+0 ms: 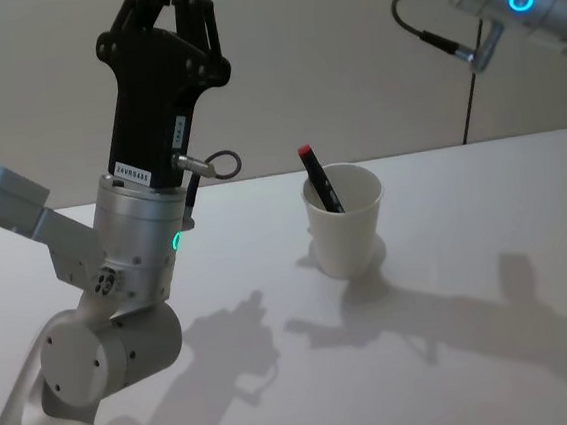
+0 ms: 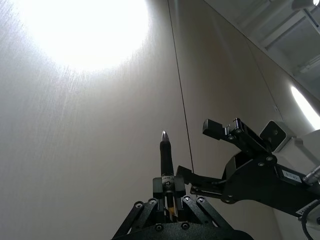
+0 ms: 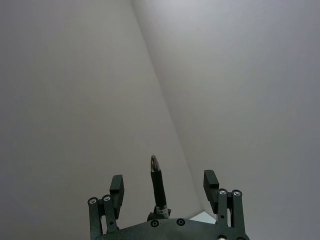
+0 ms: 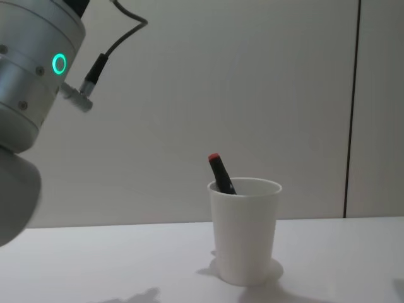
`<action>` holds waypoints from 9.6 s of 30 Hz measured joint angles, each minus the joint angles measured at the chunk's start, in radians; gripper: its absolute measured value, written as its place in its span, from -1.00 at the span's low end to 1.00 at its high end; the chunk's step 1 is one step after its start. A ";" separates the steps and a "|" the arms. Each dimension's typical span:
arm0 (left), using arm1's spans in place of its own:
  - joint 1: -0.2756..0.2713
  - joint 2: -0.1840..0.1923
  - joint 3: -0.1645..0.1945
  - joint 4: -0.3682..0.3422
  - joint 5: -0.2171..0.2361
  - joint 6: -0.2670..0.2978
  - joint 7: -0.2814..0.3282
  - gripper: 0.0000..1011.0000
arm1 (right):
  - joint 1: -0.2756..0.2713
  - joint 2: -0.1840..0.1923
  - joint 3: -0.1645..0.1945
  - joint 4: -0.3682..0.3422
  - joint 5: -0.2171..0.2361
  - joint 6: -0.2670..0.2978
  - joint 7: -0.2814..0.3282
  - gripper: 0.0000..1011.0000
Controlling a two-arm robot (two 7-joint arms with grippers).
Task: Place the pen into the pen holder.
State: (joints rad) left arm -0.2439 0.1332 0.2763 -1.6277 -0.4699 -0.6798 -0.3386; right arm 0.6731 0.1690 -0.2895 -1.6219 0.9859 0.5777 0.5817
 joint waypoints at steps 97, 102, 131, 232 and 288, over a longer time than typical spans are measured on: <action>0.000 0.000 0.000 0.000 0.000 -0.001 -0.003 -0.75 | 0.070 -0.017 -0.125 0.039 -0.153 -0.065 0.019 -0.67; 0.000 0.000 0.000 0.000 0.001 -0.001 -0.003 -0.75 | 0.070 -0.017 -0.125 0.039 -0.153 -0.065 0.018 -0.74; 0.000 0.000 -0.001 0.000 -0.001 0.001 0.002 -0.46 | 0.070 -0.017 -0.127 0.038 -0.153 -0.063 0.021 -0.74; -0.088 0.465 -0.326 -0.093 0.049 0.517 -0.148 0.98 | -0.073 0.288 -0.017 -0.167 -0.283 0.009 -0.191 -0.74; -0.107 0.513 -0.356 -0.086 0.050 0.564 -0.177 0.98 | -0.073 0.191 -0.134 0.098 -0.428 -0.301 -0.065 -0.74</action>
State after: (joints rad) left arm -0.3505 0.6458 -0.0793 -1.7134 -0.4203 -0.1157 -0.5154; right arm 0.6002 0.3603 -0.4240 -1.5240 0.5581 0.2768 0.5165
